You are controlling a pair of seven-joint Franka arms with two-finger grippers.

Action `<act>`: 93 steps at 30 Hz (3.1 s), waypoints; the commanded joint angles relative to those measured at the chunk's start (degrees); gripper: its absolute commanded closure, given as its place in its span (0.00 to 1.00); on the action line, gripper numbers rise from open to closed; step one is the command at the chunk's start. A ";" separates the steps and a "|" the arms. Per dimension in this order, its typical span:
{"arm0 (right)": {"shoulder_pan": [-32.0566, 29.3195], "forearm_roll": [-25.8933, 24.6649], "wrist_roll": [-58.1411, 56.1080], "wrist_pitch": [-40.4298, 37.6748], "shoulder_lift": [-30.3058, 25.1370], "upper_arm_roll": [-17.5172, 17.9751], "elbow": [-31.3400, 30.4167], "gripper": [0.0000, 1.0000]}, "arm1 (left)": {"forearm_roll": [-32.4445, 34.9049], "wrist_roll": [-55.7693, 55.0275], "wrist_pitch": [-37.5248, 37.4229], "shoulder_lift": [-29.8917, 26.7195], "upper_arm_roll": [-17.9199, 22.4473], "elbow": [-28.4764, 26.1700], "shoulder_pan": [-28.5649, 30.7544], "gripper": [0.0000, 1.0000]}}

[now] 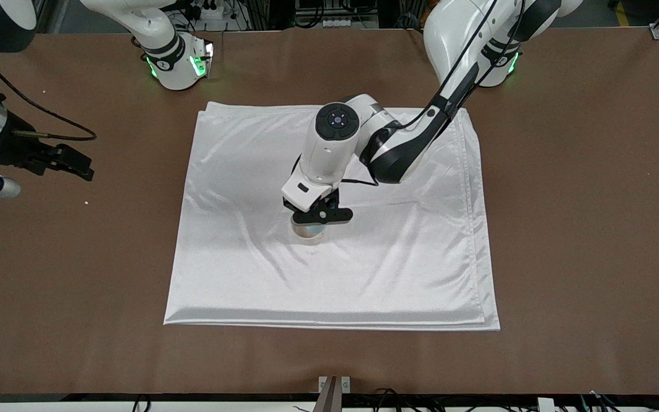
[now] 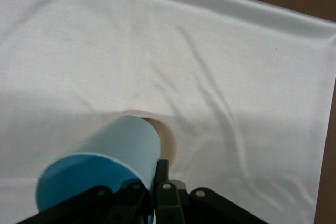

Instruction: Place blue cup into white mug on cloth

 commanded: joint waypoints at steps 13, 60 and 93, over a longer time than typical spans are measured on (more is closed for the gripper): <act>-3.84 0.38 -3.32 0.68 -1.38 2.19 -1.00 0.00 | -2.57 -0.99 0.07 5.22 0.12 4.56 -2.09 1.00; -4.55 0.38 -8.41 2.61 -1.11 2.37 -1.00 0.00 | 0.85 0.06 -16.80 -7.34 2.85 -1.05 -1.04 0.00; -4.37 -0.24 -15.97 2.43 -1.46 2.81 -0.91 0.00 | -5.03 31.78 -20.31 -46.46 12.87 -36.92 14.68 0.00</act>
